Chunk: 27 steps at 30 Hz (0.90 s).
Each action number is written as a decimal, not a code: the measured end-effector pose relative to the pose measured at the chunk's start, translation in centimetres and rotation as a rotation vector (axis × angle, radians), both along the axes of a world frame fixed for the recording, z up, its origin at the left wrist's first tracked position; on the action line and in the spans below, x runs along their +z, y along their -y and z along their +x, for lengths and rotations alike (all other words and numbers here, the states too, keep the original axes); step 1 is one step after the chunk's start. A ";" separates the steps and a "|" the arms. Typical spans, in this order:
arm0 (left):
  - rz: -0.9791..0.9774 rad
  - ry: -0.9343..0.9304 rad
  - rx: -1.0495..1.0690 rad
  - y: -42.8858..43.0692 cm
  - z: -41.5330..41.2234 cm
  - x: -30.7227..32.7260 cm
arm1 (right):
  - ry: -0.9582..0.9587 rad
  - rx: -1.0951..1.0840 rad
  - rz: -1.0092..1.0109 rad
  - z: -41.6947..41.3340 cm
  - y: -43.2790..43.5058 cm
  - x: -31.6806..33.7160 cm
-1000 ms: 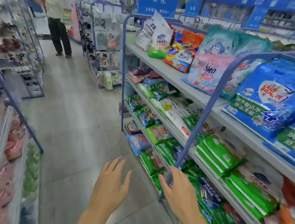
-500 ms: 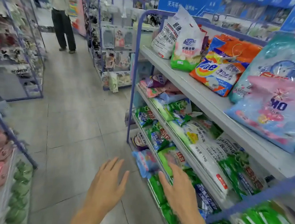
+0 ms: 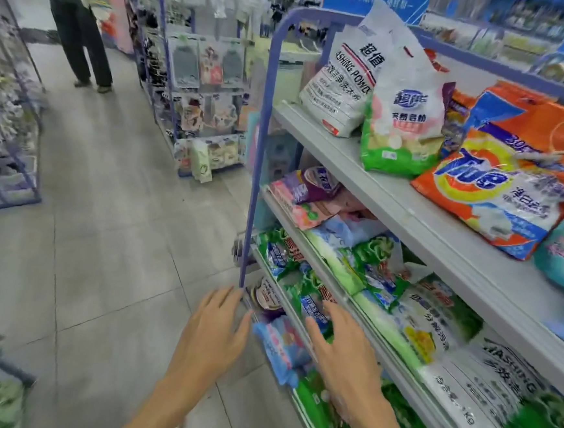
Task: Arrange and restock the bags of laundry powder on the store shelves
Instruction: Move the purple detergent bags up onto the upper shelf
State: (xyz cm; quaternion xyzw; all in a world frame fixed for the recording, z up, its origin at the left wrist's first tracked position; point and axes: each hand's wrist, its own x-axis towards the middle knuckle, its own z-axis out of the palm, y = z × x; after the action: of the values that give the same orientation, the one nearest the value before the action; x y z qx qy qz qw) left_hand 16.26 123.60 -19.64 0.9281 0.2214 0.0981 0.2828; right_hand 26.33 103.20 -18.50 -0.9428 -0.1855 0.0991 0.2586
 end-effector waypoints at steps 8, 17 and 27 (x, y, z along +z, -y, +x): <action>-0.020 0.004 -0.212 -13.2 12.3 0.7 | -0.035 -0.193 -0.008 8.5 -11.9 -0.1; -0.045 -0.052 -0.333 -20.4 27.4 -2.6 | -0.111 -0.411 0.172 19.2 -19.6 -0.5; -0.198 -0.009 -0.440 -20.4 46.8 -4.9 | -0.274 -0.694 0.126 31.7 -24.5 -3.2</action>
State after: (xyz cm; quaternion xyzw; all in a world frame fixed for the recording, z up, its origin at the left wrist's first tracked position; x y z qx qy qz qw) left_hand 63.04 144.00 -24.53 0.9222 0.0237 0.0078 0.3859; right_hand 58.07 127.74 -21.73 -0.9099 0.1754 0.1191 0.3566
